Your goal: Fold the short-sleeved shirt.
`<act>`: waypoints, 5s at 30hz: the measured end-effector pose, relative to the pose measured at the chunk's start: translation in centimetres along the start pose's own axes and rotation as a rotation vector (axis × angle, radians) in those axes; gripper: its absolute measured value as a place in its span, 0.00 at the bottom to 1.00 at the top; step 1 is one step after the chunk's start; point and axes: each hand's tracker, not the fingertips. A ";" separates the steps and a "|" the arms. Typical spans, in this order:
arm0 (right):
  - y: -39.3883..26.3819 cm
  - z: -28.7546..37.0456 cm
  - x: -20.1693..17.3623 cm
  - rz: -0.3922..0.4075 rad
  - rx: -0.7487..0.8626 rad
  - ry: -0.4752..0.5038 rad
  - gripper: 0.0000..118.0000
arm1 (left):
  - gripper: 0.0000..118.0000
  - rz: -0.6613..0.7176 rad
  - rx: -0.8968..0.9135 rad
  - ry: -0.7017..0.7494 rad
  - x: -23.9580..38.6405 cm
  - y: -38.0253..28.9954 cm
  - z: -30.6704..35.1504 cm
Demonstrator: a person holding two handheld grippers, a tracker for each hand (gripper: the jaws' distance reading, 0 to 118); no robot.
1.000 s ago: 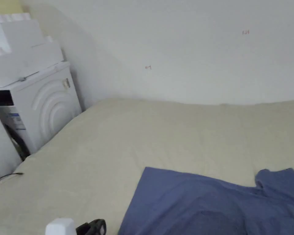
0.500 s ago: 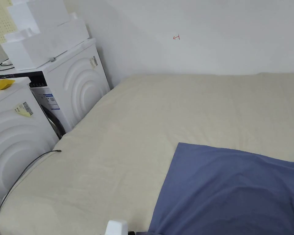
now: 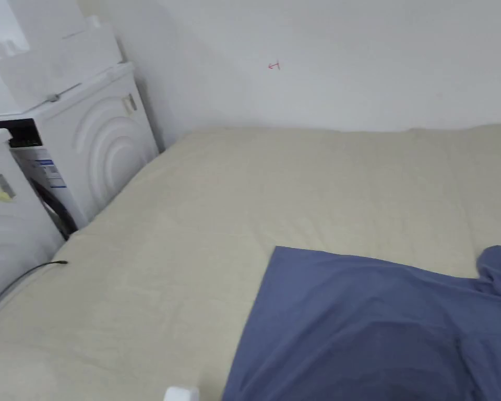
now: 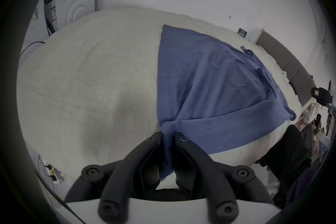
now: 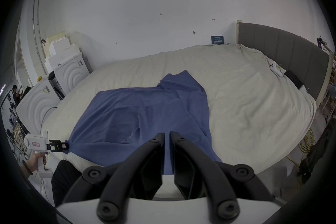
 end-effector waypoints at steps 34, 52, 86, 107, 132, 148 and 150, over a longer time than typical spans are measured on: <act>-7.6 -6.7 7.1 -0.243 -0.212 -0.087 0.14 | 0.07 -0.050 0.037 0.058 1.5 0.1 2.0; 4.0 -9.3 8.2 -0.382 -0.078 0.044 0.13 | 0.04 -0.100 0.237 0.029 3.7 15.7 1.6; 13.0 -16.4 7.2 0.006 0.091 -0.117 0.70 | 0.71 -0.063 0.369 0.102 4.1 24.4 -3.8; 6.6 0.2 -1.5 0.132 0.256 0.014 0.38 | 0.31 -0.122 0.593 0.007 13.5 9.4 15.2; 4.0 -0.6 -1.2 0.031 0.166 0.047 0.01 | 0.08 -0.033 0.450 0.096 11.0 7.0 10.5; 2.1 -2.9 -1.0 0.041 0.025 0.019 0.01 | 0.61 0.163 0.226 0.122 3.6 8.7 -6.6; 2.0 -3.4 -0.7 0.044 0.013 0.013 0.01 | 0.61 0.151 0.214 0.135 3.4 9.2 -8.0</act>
